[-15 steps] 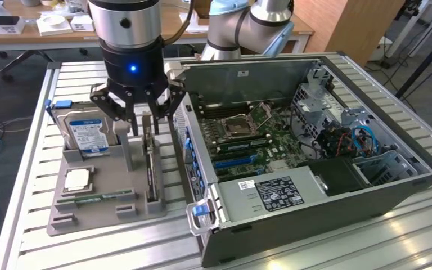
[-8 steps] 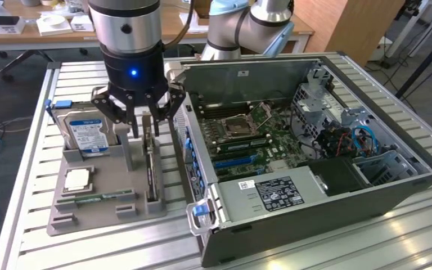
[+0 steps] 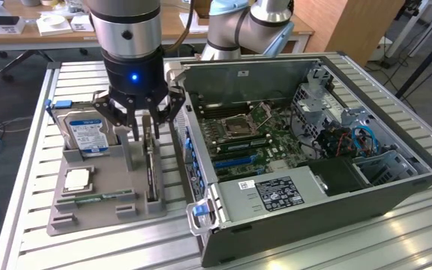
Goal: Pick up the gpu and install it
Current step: 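Pick up the gpu and move the gpu toward the slot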
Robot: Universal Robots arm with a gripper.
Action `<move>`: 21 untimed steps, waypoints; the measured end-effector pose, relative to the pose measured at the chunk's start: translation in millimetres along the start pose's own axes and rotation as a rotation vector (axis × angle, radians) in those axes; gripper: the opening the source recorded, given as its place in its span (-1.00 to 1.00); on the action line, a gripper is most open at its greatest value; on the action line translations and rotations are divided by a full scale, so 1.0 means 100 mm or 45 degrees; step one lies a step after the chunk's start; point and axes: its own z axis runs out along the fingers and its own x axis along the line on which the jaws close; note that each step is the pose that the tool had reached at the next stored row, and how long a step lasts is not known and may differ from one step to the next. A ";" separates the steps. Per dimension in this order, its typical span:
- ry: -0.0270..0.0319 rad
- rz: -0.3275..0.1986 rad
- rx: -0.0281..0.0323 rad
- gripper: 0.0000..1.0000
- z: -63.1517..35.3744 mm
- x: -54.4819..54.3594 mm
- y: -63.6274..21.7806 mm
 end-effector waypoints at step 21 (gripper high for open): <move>0.0000 0.000 0.0001 -0.18 0.264 0.01 -0.012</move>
